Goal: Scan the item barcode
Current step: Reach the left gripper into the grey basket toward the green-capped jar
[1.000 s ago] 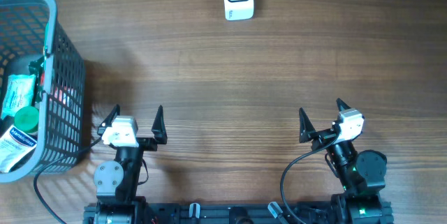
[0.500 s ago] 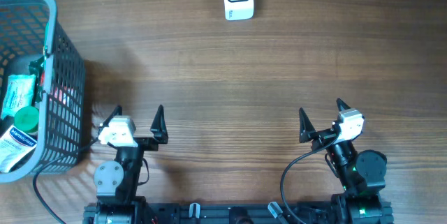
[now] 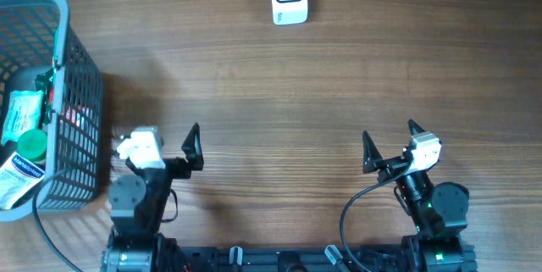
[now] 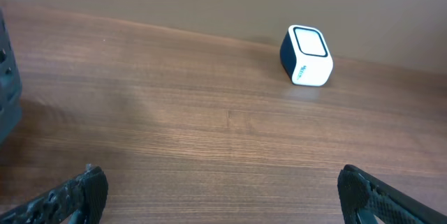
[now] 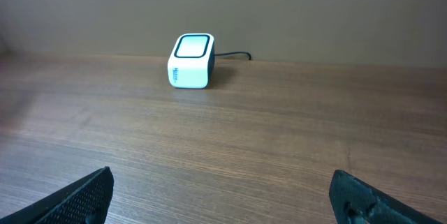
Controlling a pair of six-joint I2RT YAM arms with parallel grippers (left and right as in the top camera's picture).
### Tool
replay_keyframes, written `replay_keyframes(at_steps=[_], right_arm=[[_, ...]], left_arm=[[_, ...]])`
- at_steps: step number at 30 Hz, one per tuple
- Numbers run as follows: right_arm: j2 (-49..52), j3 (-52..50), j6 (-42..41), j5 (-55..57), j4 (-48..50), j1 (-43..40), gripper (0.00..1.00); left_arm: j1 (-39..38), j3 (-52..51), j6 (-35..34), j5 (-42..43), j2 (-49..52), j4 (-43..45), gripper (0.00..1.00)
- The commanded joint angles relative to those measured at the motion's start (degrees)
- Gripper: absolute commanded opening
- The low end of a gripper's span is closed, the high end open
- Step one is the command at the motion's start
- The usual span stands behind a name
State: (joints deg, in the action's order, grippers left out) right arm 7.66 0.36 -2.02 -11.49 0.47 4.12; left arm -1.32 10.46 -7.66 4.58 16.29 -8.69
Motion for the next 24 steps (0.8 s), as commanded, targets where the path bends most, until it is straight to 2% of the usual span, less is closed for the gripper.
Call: replay_keyframes(at_steps=[1,9,12,18,24], right_arm=[[0.0,-0.1,0.4,0.3,0.3,-0.2,1.00],[0.0,-0.1,0.4,0.3,0.3,-0.2,1.00],[0.0,-0.1,0.4,0.3,0.3,-0.2,1.00],[0.0,-0.1,0.4,0.3,0.3,-0.2,1.00],[0.0,-0.1,0.4,0.3,0.3,-0.2,1.00]], left_arm=[[0.4,5.2,-0.1,0.9,6.8,0.3,1.00],[0.4,12.1,-0.1,0.9,17.8,0.3,1.00],[0.4,12.4,-0.1,1.1,18.3,-0.6,1.00],[0.4,12.3,-0.3,1.1,18.8,-8.2,1.00],[0.4,12.3,-0.5,2.5,19.7,-7.7,1.00]])
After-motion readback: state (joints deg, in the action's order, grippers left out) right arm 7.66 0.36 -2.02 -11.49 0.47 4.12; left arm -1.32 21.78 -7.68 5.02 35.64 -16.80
